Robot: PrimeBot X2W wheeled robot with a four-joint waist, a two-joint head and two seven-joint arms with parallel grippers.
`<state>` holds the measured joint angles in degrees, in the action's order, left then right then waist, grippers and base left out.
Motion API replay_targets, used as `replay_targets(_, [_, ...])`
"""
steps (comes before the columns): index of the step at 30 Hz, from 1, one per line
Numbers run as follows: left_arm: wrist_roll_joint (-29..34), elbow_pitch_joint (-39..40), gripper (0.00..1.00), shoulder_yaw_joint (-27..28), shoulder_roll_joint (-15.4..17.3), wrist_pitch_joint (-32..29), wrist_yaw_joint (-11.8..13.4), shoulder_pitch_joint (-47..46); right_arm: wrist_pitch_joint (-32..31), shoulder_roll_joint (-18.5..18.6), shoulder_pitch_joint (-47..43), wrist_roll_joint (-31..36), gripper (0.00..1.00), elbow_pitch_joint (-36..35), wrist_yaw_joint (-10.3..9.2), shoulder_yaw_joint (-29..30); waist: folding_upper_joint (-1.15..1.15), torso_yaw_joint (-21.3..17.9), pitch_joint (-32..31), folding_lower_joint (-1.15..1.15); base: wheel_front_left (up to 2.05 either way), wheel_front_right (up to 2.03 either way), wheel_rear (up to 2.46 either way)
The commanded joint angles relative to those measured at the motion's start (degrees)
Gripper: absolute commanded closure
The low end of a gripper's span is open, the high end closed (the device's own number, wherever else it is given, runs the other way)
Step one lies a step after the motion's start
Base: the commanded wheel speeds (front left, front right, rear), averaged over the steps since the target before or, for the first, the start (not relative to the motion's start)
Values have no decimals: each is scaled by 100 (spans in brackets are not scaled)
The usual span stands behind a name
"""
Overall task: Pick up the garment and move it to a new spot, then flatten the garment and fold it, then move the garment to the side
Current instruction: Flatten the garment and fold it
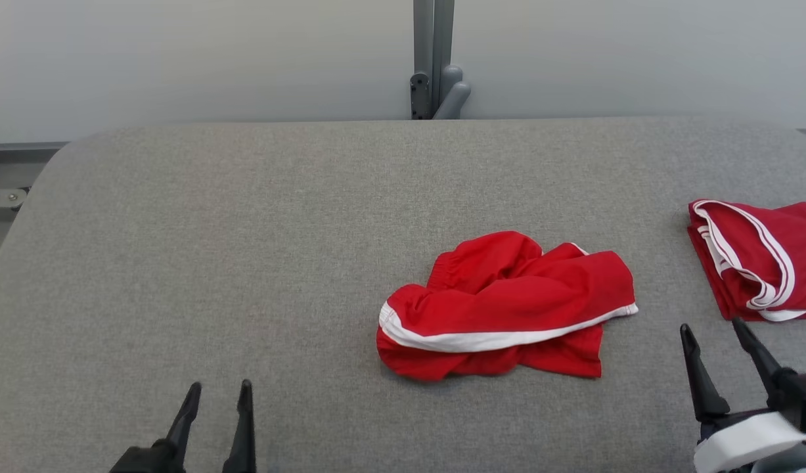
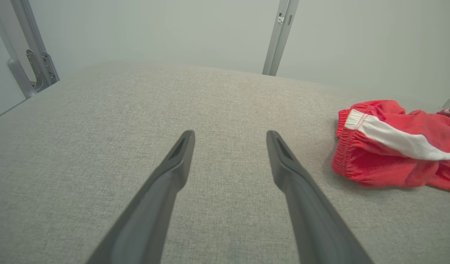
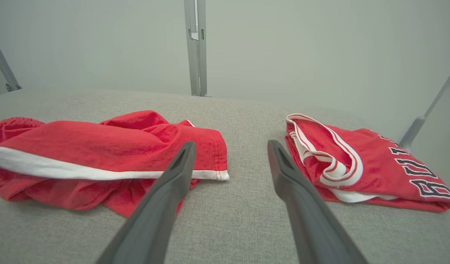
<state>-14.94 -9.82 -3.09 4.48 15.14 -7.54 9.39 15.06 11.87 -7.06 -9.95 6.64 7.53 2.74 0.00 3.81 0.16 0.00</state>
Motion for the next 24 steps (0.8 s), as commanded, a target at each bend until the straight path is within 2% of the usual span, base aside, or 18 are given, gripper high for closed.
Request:
replay_targets(1, [-42, -11, 0, -102, 56, -5, 11, -249, 16, 192, 203, -79, 0, 84, -8, -54, 0, -48, 190, 0, 0, 0, 0])
replay_targets(5, [-163, -310, 0, -716, 241, -8, 11, -887, -257, 1063, 862, -248, 0, 740, -9, -728, 0, -51, 650, 0, 0, 0, 0])
replay_targets(6, [-267, -452, 0, -1112, 328, -70, 11, -1318, -571, 1487, 1197, -309, 0, 948, -8, -1201, 0, -35, 854, 0, 0, 0, 0])
replay_targets(10, [-633, -678, 0, -1712, 491, -185, 12, -2038, -834, 2026, 1846, -725, 0, 1180, -9, -2005, 0, -48, 1134, 0, 0, 0, 0])
replay_targets(12, [-845, -804, 0, -2055, 612, -205, 12, -2457, -962, 2232, 2276, -1065, 0, 1367, -8, -2585, 0, -61, 1295, 0, 0, 0, 0])
replay_targets(13, [-845, -804, 0, -2055, 612, -205, 12, -2457, -962, 2232, 2276, -1065, 0, 1367, -8, -2585, 0, -61, 1295, 0, 0, 0, 0])
replay_targets(14, [-974, -855, 0, -2202, 657, -199, 12, -2668, -1003, 2386, 2557, -1227, 0, 1504, -9, -2881, 0, -49, 1391, 0, 0, 0, 0])
replay_targets(16, [-1106, -901, 0, -2325, 699, -186, 12, -2837, -1001, 2457, 2796, -1375, 0, 1617, -9, -3160, 0, -30, 1476, 0, 0, 0, 0])
replay_targets(24, [-1355, -1049, 0, -2621, 776, -103, 12, -3184, -849, 2655, 3420, -1749, 0, 1996, -9, -3871, 0, 80, 1691, 0, 0, 0, 0])
